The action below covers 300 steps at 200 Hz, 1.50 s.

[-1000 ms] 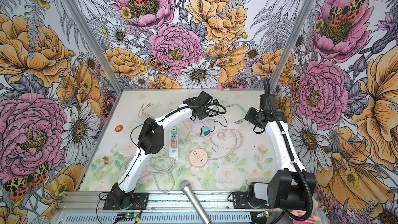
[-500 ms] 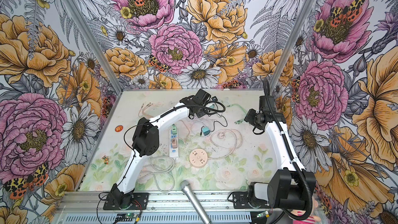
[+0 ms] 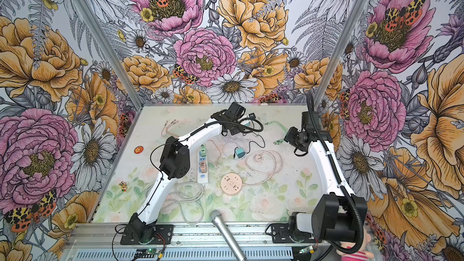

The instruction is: Insert the plug

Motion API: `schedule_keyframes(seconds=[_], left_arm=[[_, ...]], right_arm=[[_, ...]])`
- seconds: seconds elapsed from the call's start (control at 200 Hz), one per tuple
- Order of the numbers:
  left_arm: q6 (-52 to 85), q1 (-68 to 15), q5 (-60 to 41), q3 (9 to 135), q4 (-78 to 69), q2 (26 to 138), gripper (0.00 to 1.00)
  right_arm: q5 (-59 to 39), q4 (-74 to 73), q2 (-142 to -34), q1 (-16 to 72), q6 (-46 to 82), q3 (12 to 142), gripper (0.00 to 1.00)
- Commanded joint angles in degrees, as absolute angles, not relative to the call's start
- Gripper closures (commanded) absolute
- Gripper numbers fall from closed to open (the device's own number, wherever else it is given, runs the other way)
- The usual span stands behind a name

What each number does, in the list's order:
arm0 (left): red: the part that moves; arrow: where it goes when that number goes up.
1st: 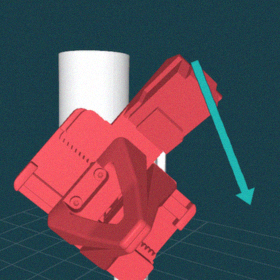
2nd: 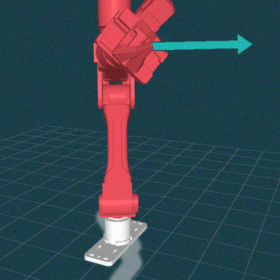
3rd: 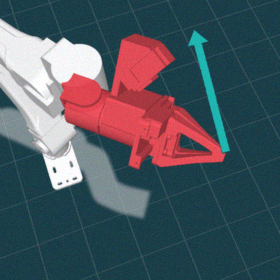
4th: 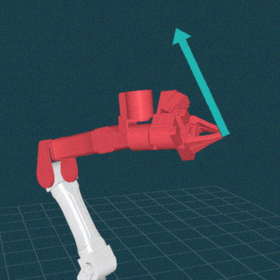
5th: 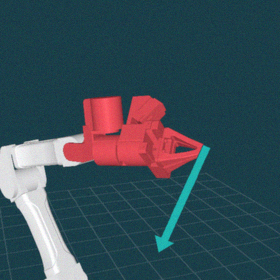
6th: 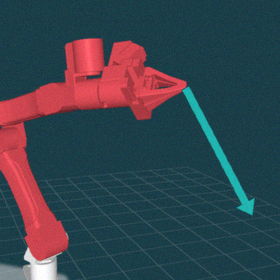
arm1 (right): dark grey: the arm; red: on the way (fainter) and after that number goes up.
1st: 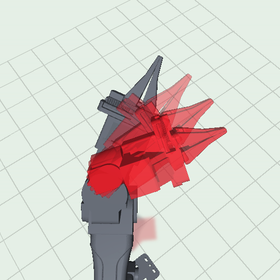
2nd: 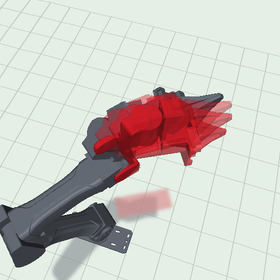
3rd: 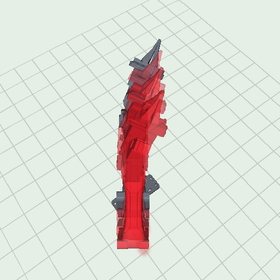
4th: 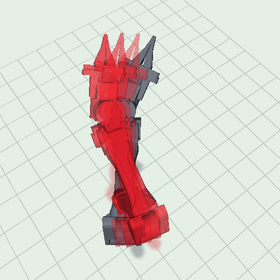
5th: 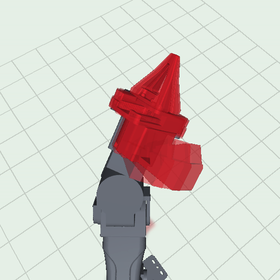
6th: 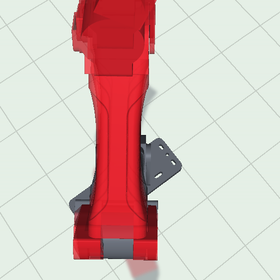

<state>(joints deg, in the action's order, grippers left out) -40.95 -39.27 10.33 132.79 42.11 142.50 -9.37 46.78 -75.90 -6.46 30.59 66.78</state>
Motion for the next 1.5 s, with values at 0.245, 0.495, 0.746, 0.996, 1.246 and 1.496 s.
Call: schedule_keyframes(seconds=[0.245,0.495,0.746,0.996,1.246,1.496], left_arm=[[-43.6,-38.6,4.7,139.6,41.4,148.1,0.51],[-42.5,-38.4,0.8,140.4,41.3,148.8,0.66],[-38.8,-37.4,-0.7,142.3,41.2,147.3,1.00],[-33.9,-36.8,2.7,139.4,41.3,138.0,1.00],[-26.0,-35.2,6.3,135.0,41.1,126.1,1.00],[-12.9,-29.3,6.9,127.3,37.6,115.1,1.00]], right_arm=[[-10.6,44.8,-77.2,-6.7,31.4,66.6,0.45],[-10.9,44.9,-76.6,-6.7,31.4,66.4,0.45],[-11.5,44.9,-75.6,-6.7,31.8,65.8,0.46],[-10.7,44.9,-74.7,-6.6,32.3,65.3,0.47],[-10.0,44.9,-74.5,-5.7,33.0,64.6,0.48],[-9.3,45.0,-74.4,-3.8,33.7,64.9,0.48]])
